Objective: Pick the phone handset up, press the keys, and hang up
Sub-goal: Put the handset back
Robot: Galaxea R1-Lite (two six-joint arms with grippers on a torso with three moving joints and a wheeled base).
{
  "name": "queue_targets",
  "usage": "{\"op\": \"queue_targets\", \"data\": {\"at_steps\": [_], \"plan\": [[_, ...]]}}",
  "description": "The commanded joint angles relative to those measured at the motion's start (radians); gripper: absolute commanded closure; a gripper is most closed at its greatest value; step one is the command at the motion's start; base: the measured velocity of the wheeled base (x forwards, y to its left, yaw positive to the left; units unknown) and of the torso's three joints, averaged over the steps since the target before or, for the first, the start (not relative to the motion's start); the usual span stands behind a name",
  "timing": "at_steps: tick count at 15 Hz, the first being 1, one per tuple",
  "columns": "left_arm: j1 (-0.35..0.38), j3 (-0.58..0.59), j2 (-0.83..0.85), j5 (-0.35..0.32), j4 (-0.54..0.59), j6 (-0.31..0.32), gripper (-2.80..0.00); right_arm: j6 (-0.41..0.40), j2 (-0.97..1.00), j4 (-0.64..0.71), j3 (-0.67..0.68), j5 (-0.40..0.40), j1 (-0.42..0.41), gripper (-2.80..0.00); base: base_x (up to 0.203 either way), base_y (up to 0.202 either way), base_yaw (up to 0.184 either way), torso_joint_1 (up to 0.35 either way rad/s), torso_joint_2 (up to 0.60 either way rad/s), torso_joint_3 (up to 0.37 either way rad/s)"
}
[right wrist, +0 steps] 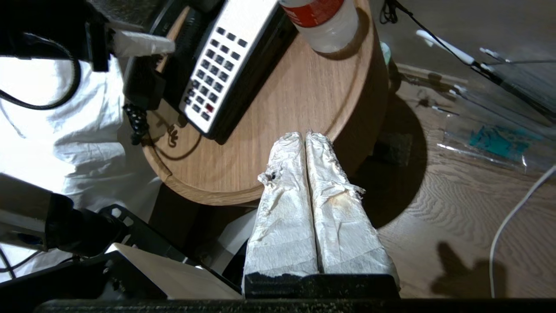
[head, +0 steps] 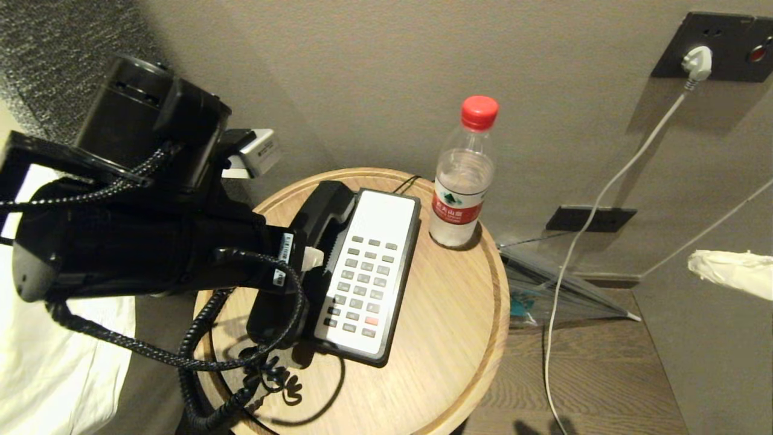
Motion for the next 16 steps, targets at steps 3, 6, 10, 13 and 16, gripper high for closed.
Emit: {"op": "queue_targets", "data": {"at_steps": [3, 6, 10, 13, 16], "plan": [[0.02, -0.005, 0.022, 0.002, 0.002, 0.005, 0.0, 0.002, -0.004, 0.002, 0.003, 0.0, 0.0, 0.0, 0.0, 0.0, 0.0, 0.0, 0.0, 0.0], [0.036, -0.007, 0.032, 0.002, 0.001, 0.01, 0.0, 0.003, -0.002, 0.002, 0.003, 0.0, 0.0, 0.0, 0.0, 0.0, 0.0, 0.0, 0.0, 0.0], [0.037, -0.016, 0.038, 0.002, -0.004, 0.011, 0.0, 0.004, -0.003, 0.002, 0.004, 0.001, 0.0, 0.0, 0.0, 0.0, 0.0, 0.0, 0.0, 0.0], [0.036, -0.023, 0.038, 0.002, -0.004, 0.011, 0.0, 0.005, -0.002, 0.002, 0.006, 0.001, 0.0, 0.0, 0.0, 0.0, 0.0, 0.0, 0.0, 0.0], [0.036, -0.023, 0.04, 0.002, -0.004, 0.013, 0.0, 0.005, -0.008, 0.003, 0.005, 0.0, 0.0, 0.0, 0.0, 0.0, 0.0, 0.0, 0.0, 0.0]]}}
